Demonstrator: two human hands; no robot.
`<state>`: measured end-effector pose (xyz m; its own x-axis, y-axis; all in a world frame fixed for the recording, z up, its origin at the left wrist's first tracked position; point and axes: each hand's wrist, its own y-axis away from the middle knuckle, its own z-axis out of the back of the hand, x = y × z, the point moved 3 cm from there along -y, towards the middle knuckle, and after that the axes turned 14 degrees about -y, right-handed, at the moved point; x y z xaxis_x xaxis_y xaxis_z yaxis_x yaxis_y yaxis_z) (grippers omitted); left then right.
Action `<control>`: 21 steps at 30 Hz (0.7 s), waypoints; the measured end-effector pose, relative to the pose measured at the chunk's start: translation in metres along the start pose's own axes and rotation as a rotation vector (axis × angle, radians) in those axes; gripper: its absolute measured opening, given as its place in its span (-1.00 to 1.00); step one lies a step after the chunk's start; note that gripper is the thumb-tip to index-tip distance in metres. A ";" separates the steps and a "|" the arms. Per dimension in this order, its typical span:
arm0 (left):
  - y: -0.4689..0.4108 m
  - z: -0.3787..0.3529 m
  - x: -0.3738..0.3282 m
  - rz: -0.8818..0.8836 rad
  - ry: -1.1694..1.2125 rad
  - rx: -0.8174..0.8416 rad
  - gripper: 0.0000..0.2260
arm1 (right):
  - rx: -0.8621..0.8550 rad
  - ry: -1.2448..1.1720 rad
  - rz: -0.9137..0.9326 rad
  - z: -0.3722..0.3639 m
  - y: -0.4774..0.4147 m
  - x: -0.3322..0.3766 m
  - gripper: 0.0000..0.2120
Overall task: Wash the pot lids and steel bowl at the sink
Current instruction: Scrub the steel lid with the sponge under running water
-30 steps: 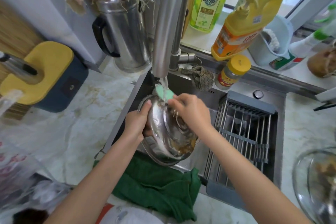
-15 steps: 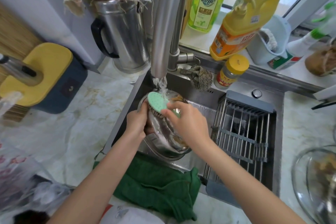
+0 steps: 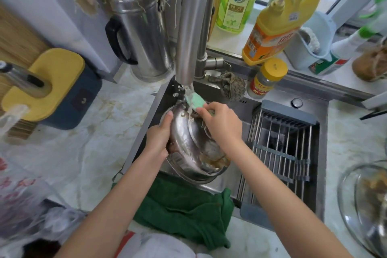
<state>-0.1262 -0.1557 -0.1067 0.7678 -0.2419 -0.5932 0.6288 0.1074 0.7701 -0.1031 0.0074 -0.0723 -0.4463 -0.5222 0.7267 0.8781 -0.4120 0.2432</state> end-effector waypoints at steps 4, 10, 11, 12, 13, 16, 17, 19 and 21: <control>-0.001 0.013 -0.006 -0.013 0.037 -0.051 -0.66 | 0.170 -0.068 0.117 -0.004 0.024 0.009 -0.67; -0.003 0.025 0.006 0.063 0.052 -0.034 -0.52 | 0.160 -0.162 -0.120 0.011 -0.047 -0.035 -0.69; -0.004 0.028 0.008 0.070 0.071 -0.035 -0.53 | 0.176 -0.216 -0.088 0.007 -0.041 -0.037 -0.72; -0.002 0.029 0.008 0.073 0.081 -0.036 -0.55 | 0.191 -0.253 -0.049 0.001 -0.035 -0.036 -0.73; -0.003 0.031 0.008 0.069 0.085 -0.036 -0.57 | 0.206 -0.275 -0.007 -0.003 -0.031 -0.032 -0.70; -0.007 0.035 0.008 0.051 0.097 -0.060 -0.61 | 0.238 -0.228 -0.020 0.002 -0.042 -0.034 -0.64; -0.008 0.036 0.007 0.044 0.097 -0.068 -0.62 | 0.215 -0.197 -0.058 0.007 -0.048 -0.041 -0.65; -0.008 0.038 0.004 0.023 0.102 -0.072 -0.63 | 0.155 -0.233 -0.068 0.010 -0.050 -0.049 -0.69; -0.012 0.041 0.003 0.034 0.126 -0.073 -0.62 | 0.171 -0.354 0.005 0.004 -0.041 -0.041 -0.74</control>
<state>-0.1361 -0.1976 -0.1082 0.7955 -0.1143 -0.5951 0.6056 0.1843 0.7741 -0.1204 0.0484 -0.1097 -0.3809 -0.2219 0.8976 0.9096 -0.2642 0.3207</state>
